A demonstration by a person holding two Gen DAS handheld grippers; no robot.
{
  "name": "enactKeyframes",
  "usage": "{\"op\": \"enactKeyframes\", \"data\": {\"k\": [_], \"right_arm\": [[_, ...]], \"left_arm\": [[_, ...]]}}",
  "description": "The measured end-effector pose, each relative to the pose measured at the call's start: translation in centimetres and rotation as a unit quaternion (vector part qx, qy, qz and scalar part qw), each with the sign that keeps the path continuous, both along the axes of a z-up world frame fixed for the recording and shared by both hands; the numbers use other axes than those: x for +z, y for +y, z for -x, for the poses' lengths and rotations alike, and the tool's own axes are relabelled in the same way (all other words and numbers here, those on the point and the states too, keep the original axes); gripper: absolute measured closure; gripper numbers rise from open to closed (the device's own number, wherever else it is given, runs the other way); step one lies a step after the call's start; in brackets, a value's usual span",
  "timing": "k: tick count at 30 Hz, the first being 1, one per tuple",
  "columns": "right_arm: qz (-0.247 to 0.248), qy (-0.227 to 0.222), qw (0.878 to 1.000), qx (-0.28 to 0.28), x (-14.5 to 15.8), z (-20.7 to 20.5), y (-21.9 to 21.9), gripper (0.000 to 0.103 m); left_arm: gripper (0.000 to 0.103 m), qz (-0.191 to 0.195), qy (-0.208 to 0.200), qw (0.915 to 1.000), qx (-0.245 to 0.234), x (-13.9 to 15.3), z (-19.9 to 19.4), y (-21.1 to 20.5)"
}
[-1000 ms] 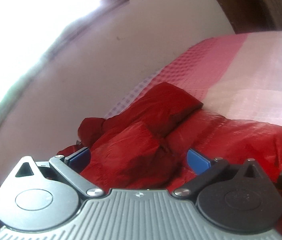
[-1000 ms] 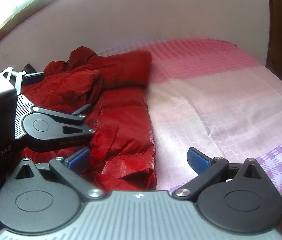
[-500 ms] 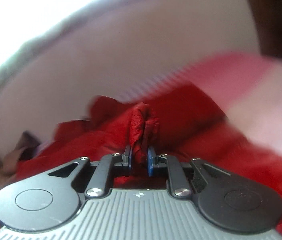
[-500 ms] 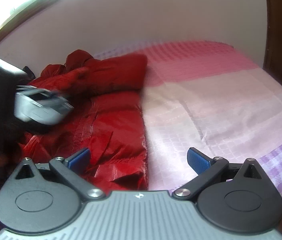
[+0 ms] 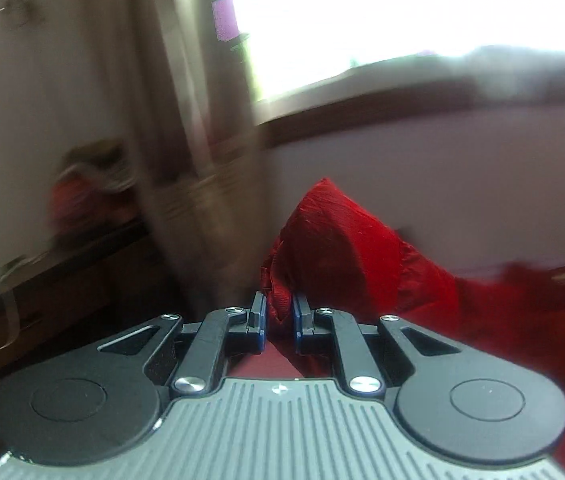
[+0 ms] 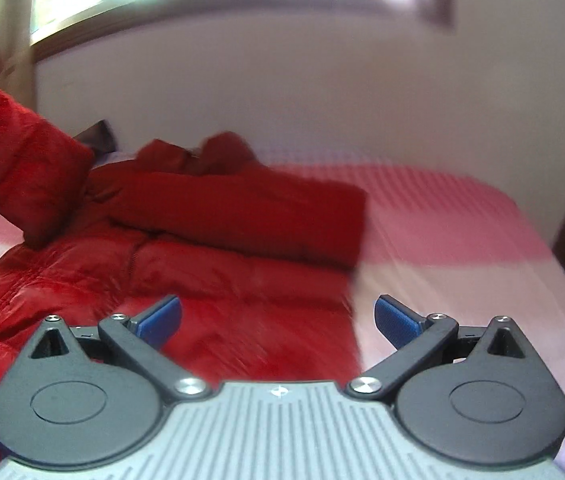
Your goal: Fold large clothes
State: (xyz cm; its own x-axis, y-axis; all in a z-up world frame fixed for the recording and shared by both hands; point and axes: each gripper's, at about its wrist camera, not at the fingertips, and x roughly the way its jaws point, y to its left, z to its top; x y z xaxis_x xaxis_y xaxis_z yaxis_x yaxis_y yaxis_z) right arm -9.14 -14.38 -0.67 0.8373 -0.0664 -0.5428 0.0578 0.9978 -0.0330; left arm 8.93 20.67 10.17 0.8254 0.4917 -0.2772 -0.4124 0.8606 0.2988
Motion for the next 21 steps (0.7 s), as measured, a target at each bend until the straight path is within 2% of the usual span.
{"op": "enactKeyframes", "data": {"k": [5,7,8,9,11,12,13,15,17,19,20,21], "right_arm": [[0.047,-0.005,0.998,0.043,0.0,-5.2,4.7,0.000],[0.064,0.001,0.996,0.054,-0.6,-7.9,6.7,0.000],[0.071,0.005,0.996,0.057,-0.9,-9.3,7.6,0.000],[0.079,0.010,0.995,0.059,-1.2,-10.7,8.5,0.000],[0.094,0.019,0.994,0.061,-2.1,-13.6,10.5,0.000],[0.099,0.025,0.993,0.061,-2.6,-14.9,11.3,0.000],[0.104,0.027,0.992,0.061,-3.1,-15.7,11.9,0.000],[0.130,0.024,0.989,0.063,-4.1,-17.6,13.9,0.000],[0.183,0.025,0.981,0.059,-5.8,-19.7,15.8,0.000],[0.233,0.025,0.971,0.054,-7.5,-21.6,17.1,0.000],[0.246,0.028,0.968,0.049,-8.3,-22.6,17.3,0.003],[0.239,0.031,0.969,0.049,-8.5,-23.3,17.0,0.011]], "left_arm": [[0.086,0.008,0.067,0.9924,0.103,-6.0,-3.0,8.4],[0.078,0.012,0.089,0.9879,0.126,-8.7,-3.8,10.6],[0.078,0.018,0.096,0.9862,0.133,-9.5,-3.5,12.3],[0.071,0.026,0.099,0.9849,0.140,-10.3,-3.2,13.2],[0.050,0.036,0.099,0.9846,0.139,-11.7,-2.0,13.9],[0.028,0.038,0.095,0.9853,0.137,-11.9,-1.5,14.0],[0.014,0.042,0.085,0.9866,0.133,-11.9,-0.8,14.0],[0.009,0.048,0.057,0.9902,0.118,-12.0,0.8,13.4],[0.007,0.054,0.042,0.9932,0.094,-11.9,2.8,11.9],[0.001,0.064,0.036,0.9953,0.064,-11.6,4.2,10.5],[0.000,0.065,0.034,0.9960,0.050,-11.6,4.8,9.6],[0.000,0.063,0.032,0.9968,0.037,-11.7,5.6,8.6]]}}
